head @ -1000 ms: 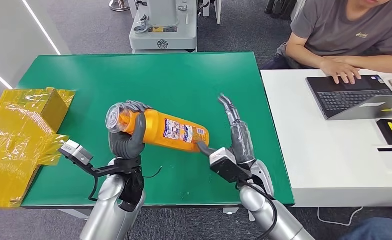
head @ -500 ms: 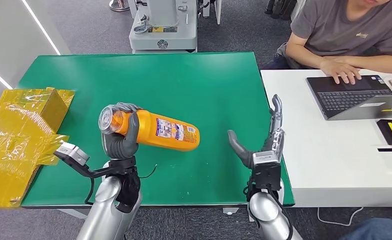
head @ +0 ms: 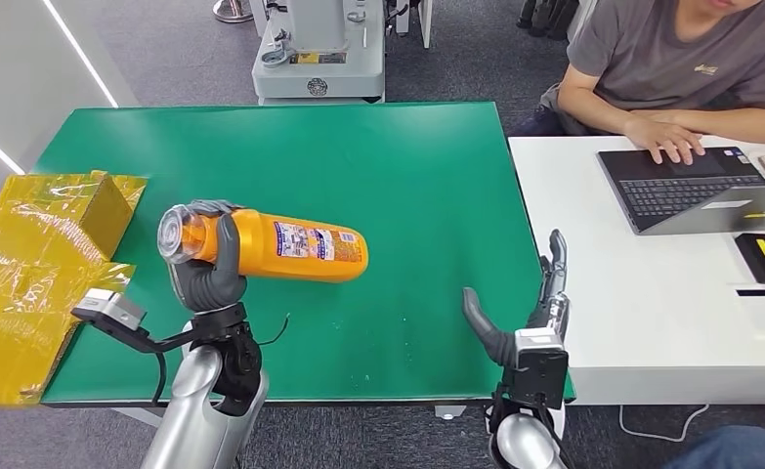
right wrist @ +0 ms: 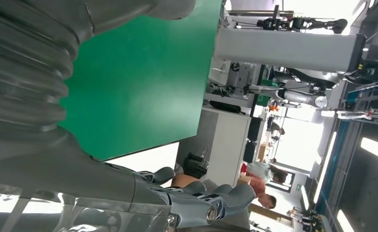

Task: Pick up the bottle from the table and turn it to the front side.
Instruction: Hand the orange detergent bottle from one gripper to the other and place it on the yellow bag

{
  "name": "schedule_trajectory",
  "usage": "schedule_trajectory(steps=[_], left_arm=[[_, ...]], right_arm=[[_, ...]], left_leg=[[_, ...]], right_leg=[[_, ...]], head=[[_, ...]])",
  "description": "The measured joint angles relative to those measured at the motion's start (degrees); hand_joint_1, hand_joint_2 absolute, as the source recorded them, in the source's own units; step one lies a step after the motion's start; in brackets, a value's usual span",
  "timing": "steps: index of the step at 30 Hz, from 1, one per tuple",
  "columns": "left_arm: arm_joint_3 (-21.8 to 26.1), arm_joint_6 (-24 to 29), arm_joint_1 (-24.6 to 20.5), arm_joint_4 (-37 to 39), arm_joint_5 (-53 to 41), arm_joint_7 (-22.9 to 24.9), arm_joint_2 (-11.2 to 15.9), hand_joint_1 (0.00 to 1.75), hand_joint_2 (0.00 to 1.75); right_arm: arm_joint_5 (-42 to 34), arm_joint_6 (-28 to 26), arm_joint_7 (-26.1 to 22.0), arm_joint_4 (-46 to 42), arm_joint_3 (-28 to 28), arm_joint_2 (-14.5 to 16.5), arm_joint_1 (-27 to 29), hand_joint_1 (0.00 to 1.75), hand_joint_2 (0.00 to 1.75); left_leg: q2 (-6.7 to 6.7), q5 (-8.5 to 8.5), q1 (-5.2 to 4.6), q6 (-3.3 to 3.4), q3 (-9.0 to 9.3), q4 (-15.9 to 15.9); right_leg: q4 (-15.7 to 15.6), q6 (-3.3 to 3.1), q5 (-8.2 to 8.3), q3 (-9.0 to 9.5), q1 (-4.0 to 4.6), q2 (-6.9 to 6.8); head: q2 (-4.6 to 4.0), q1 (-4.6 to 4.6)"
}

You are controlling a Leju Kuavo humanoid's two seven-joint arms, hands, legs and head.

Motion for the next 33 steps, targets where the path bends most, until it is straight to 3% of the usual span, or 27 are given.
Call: schedule_trajectory(steps=[4,7,11,16,20,24,29,33], left_arm=[[0.1,1.8,0.0,-0.6,-0.4,-0.7,0.2,1.75,1.75],[0.6,6.2,-0.1,-1.7,-4.0,-1.6,1.0,1.75,1.75],[1.8,16.1,-1.5,-4.9,-19.7,0.5,3.9,1.75,1.75],[3.3,22.1,-4.2,-6.9,-45.8,7.9,9.1,1.75,1.75],[3.3,22.3,-8.3,-4.8,-62.2,14.7,13.5,1.75,1.75],[3.3,20.0,-12.3,-0.2,-68.6,18.1,17.6,1.75,1.75],[2.7,16.5,-15.6,6.6,-74.8,19.0,21.6,1.75,1.75],[0.9,12.3,-19.4,14.1,-78.4,16.2,24.8,1.75,1.75]], right_arm=[[-0.4,0.0,0.5,0.0,-0.2,0.2,0.2,0.0,1.75],[-0.5,0.0,0.6,0.0,-0.2,0.2,0.7,0.0,1.75],[0.6,0.0,0.4,0.0,-0.1,0.4,1.3,0.0,1.75],[1.0,0.0,1.0,-1.3,0.1,0.9,2.4,0.0,1.75],[2.6,0.0,2.1,-3.4,0.4,1.1,3.9,0.0,1.75],[4.1,0.3,3.3,-5.4,0.4,1.2,5.9,0.0,1.75],[4.5,1.0,3.0,-6.4,0.3,1.4,7.6,0.0,1.75],[4.5,1.5,2.4,-7.3,0.0,1.4,8.2,0.0,1.75]], left_leg=[[0.0,0.0,0.0,0.0,0.0,0.0],[0.01,0.0,0.01,0.0,0.0,0.0],[0.02,0.01,0.03,-0.02,0.0,0.0],[0.02,0.02,0.04,-0.04,0.02,0.0],[0.02,0.04,0.03,-0.04,0.03,0.0],[0.05,0.04,0.03,-0.05,0.05,0.0],[0.06,0.04,0.03,-0.06,0.05,0.0],[0.09,0.06,0.03,-0.08,0.05,0.0]], right_leg=[[0.0,0.0,0.0,0.0,0.0,0.0],[0.0,0.0,0.0,-0.01,0.01,0.01],[0.0,-0.03,-0.02,-0.03,0.02,0.02],[0.1,-0.06,-0.04,-0.03,0.03,0.01],[0.1,-0.07,-0.03,-0.03,0.02,0.01],[0.1,-0.08,-0.02,-0.04,0.02,0.07],[0.1,-0.09,-0.02,-0.06,0.02,0.08],[0.1,-0.09,-0.02,-0.08,0.02,0.11]], head=[[0.0,0.0],[0.0,0.01],[0.0,-0.01],[0.0,0.0],[0.0,0.01],[0.0,0.0],[0.0,0.0],[0.0,0.0]])
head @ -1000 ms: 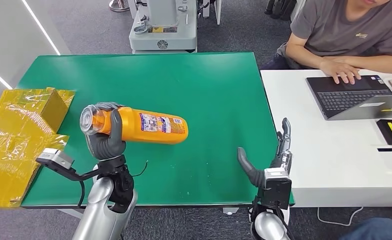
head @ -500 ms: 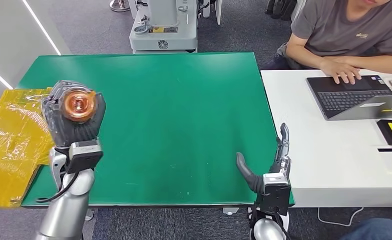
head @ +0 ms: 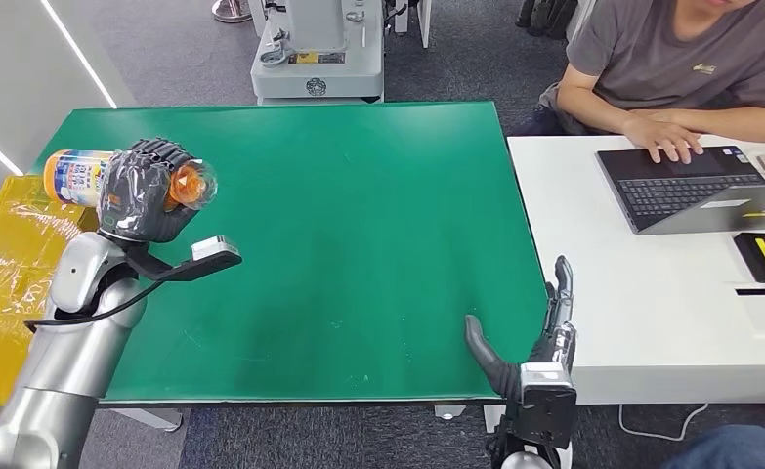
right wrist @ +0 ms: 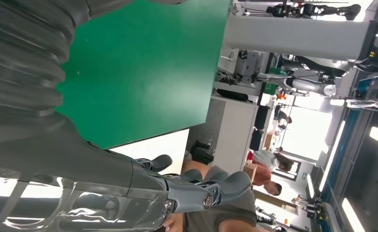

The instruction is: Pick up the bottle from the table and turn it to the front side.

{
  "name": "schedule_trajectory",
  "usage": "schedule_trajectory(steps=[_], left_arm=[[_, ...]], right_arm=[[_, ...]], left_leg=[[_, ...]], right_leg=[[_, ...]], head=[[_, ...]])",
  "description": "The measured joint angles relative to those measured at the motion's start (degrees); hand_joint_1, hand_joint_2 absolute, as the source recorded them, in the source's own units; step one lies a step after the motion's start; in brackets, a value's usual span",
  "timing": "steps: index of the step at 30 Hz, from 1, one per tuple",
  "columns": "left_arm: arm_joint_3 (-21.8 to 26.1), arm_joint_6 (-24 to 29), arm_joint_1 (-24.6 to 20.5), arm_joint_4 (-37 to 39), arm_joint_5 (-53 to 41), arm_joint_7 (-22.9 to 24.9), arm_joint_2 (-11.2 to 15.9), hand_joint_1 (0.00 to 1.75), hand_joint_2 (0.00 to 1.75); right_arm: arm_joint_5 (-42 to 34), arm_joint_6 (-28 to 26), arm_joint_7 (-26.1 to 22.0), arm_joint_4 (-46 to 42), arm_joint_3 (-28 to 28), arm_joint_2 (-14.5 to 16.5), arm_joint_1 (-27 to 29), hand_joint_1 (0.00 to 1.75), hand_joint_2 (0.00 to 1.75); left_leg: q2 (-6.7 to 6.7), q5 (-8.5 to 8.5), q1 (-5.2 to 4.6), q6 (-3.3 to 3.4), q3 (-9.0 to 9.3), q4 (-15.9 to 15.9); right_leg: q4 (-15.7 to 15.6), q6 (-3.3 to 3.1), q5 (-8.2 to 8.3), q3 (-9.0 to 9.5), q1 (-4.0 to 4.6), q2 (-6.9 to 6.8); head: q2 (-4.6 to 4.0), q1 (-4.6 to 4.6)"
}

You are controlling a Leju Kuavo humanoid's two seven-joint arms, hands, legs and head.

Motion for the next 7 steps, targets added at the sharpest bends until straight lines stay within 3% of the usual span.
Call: schedule_trajectory(steps=[7], left_arm=[[-2.8,-3.6,-5.1,11.0,-0.7,-2.4,2.4,1.75,1.75]], right_arm=[[0.2,0.3,-0.1,-1.5,-0.3,0.1,0.9,0.0,1.75]], left_leg=[[0.07,0.02,0.0,-0.02,0.0,0.0]], right_leg=[[0.0,-0.04,0.03,-0.01,0.0,0.07]], head=[[0.0,0.01]])
